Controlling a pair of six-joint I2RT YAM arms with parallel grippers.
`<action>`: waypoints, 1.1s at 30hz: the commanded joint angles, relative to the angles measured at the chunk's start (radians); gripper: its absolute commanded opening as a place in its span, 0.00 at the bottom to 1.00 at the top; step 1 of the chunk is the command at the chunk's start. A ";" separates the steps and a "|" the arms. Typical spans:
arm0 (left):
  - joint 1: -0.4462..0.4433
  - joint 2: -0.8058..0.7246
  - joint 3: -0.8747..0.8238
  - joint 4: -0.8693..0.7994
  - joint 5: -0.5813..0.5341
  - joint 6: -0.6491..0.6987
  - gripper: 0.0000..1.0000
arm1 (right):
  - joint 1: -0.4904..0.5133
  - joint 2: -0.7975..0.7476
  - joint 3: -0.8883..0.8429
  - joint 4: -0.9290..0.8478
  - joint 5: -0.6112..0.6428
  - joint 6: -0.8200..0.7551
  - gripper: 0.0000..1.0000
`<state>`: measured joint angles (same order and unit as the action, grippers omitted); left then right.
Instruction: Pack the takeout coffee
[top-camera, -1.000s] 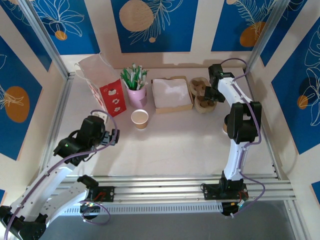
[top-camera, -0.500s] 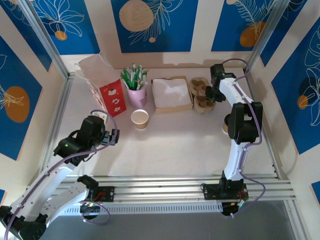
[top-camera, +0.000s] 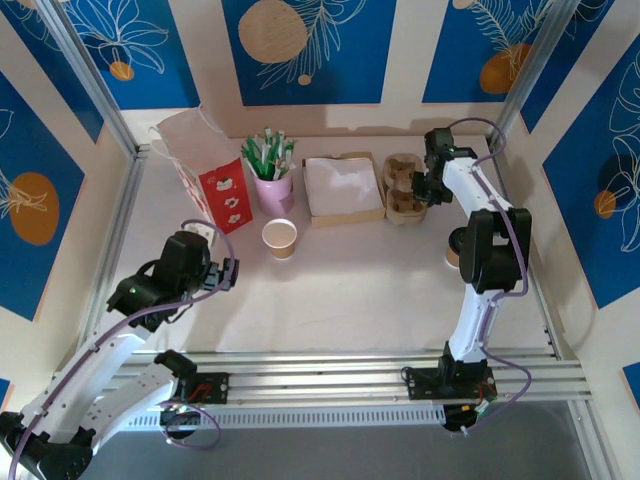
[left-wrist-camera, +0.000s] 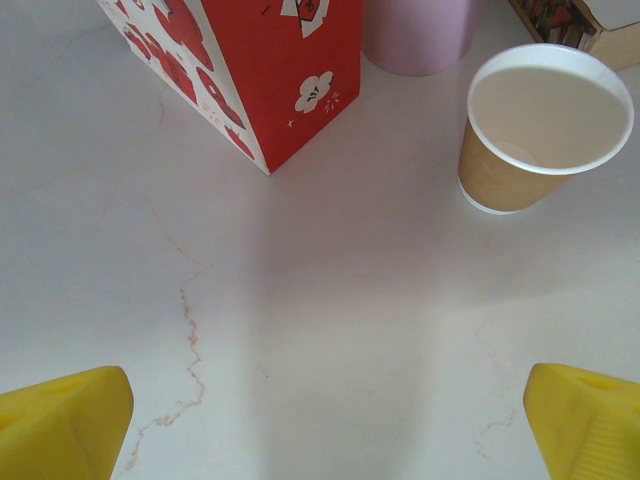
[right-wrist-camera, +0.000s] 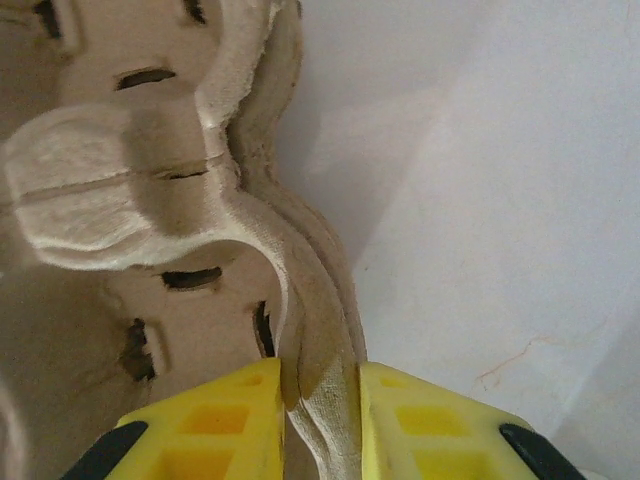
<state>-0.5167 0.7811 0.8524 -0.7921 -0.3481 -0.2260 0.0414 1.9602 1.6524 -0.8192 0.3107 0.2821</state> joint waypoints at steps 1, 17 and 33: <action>0.017 -0.008 -0.006 0.018 0.006 0.010 1.00 | -0.004 -0.058 -0.012 0.002 -0.038 0.012 0.22; 0.017 -0.010 -0.006 0.019 0.006 0.010 1.00 | -0.017 -0.153 -0.029 0.036 -0.154 0.050 0.15; 0.018 -0.015 -0.007 0.021 0.008 0.011 1.00 | -0.032 -0.253 -0.139 0.151 -0.340 0.091 0.11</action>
<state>-0.5144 0.7799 0.8516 -0.7918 -0.3481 -0.2260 0.0063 1.7390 1.5276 -0.6903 0.0322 0.3588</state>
